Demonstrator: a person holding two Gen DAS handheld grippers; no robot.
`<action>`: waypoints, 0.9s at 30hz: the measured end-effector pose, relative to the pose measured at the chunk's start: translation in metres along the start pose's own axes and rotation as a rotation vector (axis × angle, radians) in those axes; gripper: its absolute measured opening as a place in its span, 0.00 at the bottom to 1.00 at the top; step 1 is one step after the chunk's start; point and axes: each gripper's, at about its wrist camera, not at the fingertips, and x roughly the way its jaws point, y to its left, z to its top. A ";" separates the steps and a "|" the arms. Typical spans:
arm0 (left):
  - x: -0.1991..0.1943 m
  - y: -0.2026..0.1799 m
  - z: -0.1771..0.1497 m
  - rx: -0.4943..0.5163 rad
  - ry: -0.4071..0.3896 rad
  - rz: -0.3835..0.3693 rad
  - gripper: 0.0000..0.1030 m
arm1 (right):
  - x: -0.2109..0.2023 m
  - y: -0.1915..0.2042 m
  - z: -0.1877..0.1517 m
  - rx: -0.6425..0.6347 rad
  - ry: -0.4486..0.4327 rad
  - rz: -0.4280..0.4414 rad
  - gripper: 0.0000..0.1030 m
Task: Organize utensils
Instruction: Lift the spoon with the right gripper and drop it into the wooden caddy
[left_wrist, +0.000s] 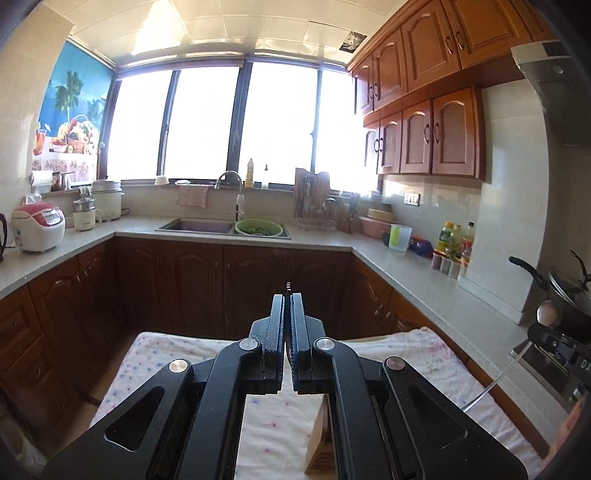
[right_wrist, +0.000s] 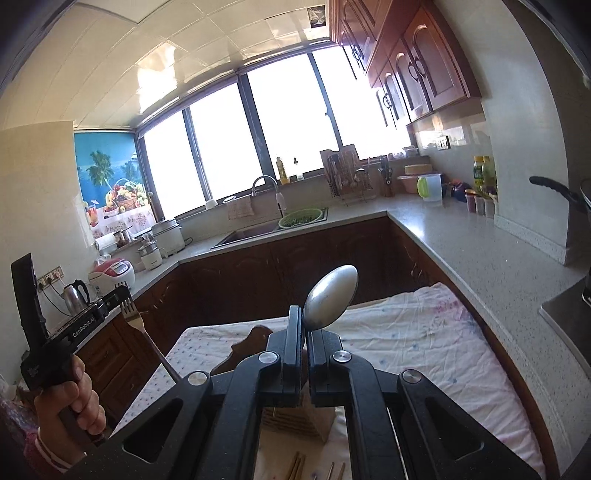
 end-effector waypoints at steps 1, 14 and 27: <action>0.008 -0.003 -0.002 0.003 -0.007 0.012 0.02 | 0.007 0.003 0.003 -0.018 -0.005 -0.010 0.02; 0.078 -0.029 -0.081 0.069 0.134 -0.015 0.02 | 0.102 0.003 -0.052 -0.081 0.141 -0.050 0.02; 0.086 -0.044 -0.093 0.109 0.184 -0.074 0.02 | 0.116 -0.002 -0.062 -0.070 0.195 -0.030 0.02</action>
